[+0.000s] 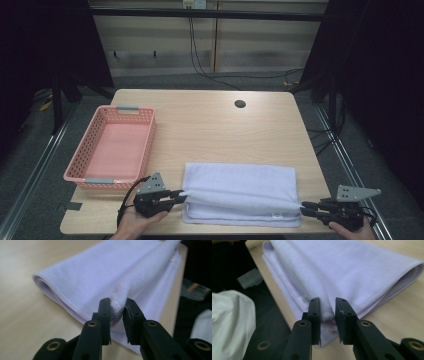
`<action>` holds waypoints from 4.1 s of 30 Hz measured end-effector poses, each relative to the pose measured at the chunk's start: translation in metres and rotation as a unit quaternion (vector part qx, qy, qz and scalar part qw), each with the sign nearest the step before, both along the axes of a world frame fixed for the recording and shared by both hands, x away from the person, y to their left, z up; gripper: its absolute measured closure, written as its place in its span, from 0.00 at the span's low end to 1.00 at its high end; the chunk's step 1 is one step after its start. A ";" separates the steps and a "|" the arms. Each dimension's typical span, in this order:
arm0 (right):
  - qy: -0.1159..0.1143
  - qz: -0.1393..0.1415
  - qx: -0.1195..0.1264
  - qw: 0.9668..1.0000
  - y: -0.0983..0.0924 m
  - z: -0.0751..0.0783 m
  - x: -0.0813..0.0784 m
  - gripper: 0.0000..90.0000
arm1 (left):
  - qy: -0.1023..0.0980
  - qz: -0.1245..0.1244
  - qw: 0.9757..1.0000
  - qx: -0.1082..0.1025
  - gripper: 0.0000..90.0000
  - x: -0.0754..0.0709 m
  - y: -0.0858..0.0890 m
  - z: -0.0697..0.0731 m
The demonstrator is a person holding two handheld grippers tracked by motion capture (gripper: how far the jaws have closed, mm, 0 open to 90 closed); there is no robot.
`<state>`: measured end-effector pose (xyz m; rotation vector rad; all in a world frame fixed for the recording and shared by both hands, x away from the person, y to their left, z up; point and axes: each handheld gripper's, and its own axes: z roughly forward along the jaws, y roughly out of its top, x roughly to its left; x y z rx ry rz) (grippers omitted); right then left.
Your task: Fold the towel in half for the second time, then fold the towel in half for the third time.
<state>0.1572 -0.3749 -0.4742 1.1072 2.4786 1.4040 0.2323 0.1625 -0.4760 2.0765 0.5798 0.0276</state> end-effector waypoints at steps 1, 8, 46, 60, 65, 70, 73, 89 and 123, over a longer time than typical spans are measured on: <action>0.005 0.006 0.001 1.000 0.001 -0.001 -0.004 0.75 | 0.006 -0.011 1.000 -0.001 0.81 -0.003 0.001 0.000; -0.021 -0.023 0.009 0.999 0.002 0.009 -0.014 0.65 | 0.009 -0.009 1.000 -0.020 0.65 -0.015 0.012 0.005; 0.030 0.010 -0.097 0.995 0.132 -0.017 0.056 0.65 | 0.036 0.047 0.996 0.062 0.52 0.094 -0.070 -0.023; 0.017 0.033 -0.055 0.998 0.145 0.003 0.033 0.53 | 0.052 0.058 0.997 0.026 0.58 0.094 -0.048 0.000; 0.021 0.101 -0.041 0.994 0.213 0.002 0.045 0.47 | 0.050 0.083 0.995 0.026 0.58 0.109 -0.043 -0.002; 0.022 0.158 -0.052 0.986 0.272 -0.009 0.048 0.43 | 0.054 0.093 0.994 0.028 0.56 0.112 -0.044 -0.008; 0.009 0.169 -0.070 0.983 0.289 -0.015 0.047 0.42 | 0.056 0.092 0.994 0.026 0.56 0.112 -0.043 -0.009; -0.092 0.165 -0.124 0.974 0.290 -0.025 0.035 0.73 | 0.069 0.119 0.990 0.031 0.50 0.115 -0.038 -0.015; -0.062 0.108 -0.004 0.992 0.273 0.034 0.059 0.89 | 0.085 0.086 0.992 -0.030 0.93 0.129 -0.041 0.026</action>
